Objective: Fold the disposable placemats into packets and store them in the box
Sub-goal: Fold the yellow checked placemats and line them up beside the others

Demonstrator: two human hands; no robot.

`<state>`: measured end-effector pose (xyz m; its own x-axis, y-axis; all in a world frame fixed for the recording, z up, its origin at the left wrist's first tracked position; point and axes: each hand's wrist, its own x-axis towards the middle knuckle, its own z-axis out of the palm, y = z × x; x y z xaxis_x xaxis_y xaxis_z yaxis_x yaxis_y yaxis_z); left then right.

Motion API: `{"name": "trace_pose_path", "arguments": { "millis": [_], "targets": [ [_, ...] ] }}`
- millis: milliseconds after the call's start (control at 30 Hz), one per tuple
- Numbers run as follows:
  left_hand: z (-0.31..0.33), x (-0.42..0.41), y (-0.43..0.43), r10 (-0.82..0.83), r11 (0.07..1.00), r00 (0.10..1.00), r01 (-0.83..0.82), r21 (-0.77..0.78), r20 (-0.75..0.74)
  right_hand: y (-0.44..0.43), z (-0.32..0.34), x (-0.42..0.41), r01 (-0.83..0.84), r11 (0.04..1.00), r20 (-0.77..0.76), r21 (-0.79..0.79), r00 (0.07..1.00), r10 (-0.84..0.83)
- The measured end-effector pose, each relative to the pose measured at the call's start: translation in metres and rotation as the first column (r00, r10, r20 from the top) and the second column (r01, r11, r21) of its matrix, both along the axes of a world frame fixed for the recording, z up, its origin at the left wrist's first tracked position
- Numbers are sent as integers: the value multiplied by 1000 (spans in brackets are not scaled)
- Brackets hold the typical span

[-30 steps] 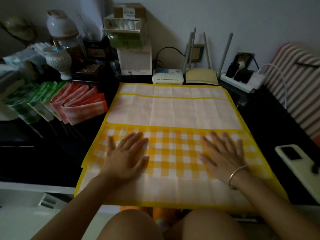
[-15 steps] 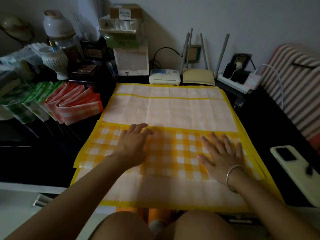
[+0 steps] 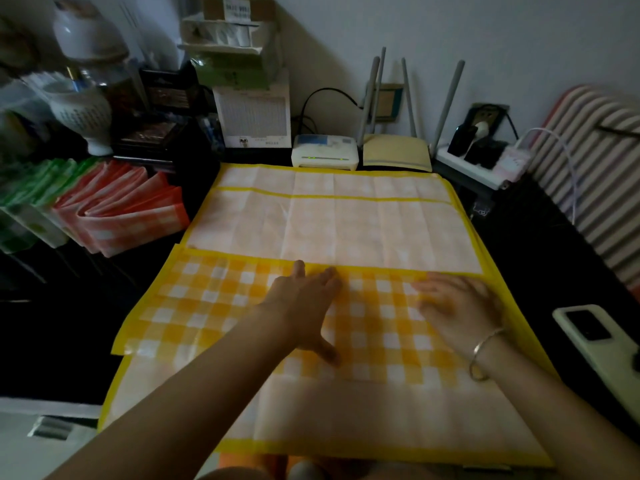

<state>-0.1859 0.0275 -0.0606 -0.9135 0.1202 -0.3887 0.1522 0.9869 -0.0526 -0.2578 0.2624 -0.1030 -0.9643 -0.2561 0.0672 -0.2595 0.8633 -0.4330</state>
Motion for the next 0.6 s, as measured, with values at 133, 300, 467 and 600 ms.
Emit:
{"name": "trace_pose_path", "arguments": {
  "millis": [133, 300, 467, 600],
  "targets": [
    [1, -2, 1, 7, 1000, 1000, -7, -5, -1, -44, 13, -32, -53, 998, -187, 26, 981, 57],
    [1, 0, 1, -6, 1000, 1000, 6, -20, -29, -123, 26, -103, -289, 904, 12, 315, 954, 301],
    [-2, -1, 0, -15, 1000, 998, 14, -14, -54, -162, 25, -143, -338, 808, 150, 482, 941, 304],
    [-2, -1, 0, -37, 999, 996, 36, -17, -80, -169, 31, -147, -270, 750, 33, 603, 949, 315]
  ]
}}
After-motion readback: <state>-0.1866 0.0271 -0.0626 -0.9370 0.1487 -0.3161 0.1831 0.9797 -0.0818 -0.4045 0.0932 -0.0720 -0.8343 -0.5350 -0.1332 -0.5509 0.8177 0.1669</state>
